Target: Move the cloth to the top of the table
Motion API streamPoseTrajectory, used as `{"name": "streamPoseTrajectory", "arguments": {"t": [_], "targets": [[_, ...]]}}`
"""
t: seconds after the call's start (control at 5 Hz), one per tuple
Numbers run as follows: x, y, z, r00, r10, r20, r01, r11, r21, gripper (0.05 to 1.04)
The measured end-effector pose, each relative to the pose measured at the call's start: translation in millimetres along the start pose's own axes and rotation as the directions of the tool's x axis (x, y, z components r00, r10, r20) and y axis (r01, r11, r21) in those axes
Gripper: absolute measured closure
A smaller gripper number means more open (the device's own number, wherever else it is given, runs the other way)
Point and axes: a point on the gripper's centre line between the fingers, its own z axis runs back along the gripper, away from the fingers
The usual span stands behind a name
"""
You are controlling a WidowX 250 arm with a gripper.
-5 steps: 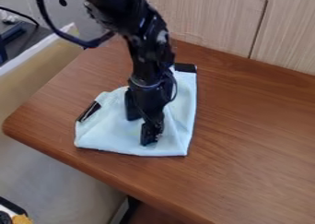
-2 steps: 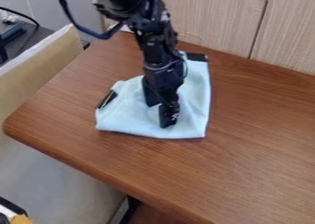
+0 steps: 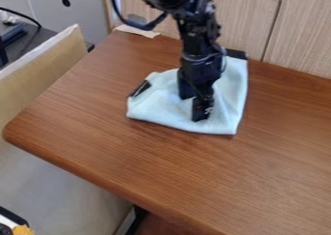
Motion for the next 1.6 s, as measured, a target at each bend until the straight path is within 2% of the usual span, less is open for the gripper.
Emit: {"name": "streamPoseTrajectory", "arguments": {"t": [0.2, 0.4, 0.6, 0.8, 1.0, 1.2, 1.6], "targets": [[9.0, -1.1, 0.3, 1.0, -0.005, -0.001, 0.005, 1.0, -0.011, 0.083], [7.7, -4.3, 1.2, 1.0, 0.004, -0.016, -0.005, 0.999, -0.036, 0.083], [7.5, -4.4, 6.4, 0.999, -0.004, -0.045, 0.002, 0.998, -0.056, 0.083], [14.9, 0.8, 26.1, 0.999, -0.031, -0.037, 0.029, 0.998, -0.053, 0.084], [23.0, 4.6, 69.8, 0.998, -0.05, 0.029, 0.05, 0.999, -0.004, 0.085], [13.7, 5.6, 97.4, 0.994, -0.111, -0.006, 0.111, 0.994, 0.024, 0.085], [14.2, 5.2, 98.0, 0.993, -0.117, -0.005, 0.117, 0.993, 0.025, 0.085]]}}
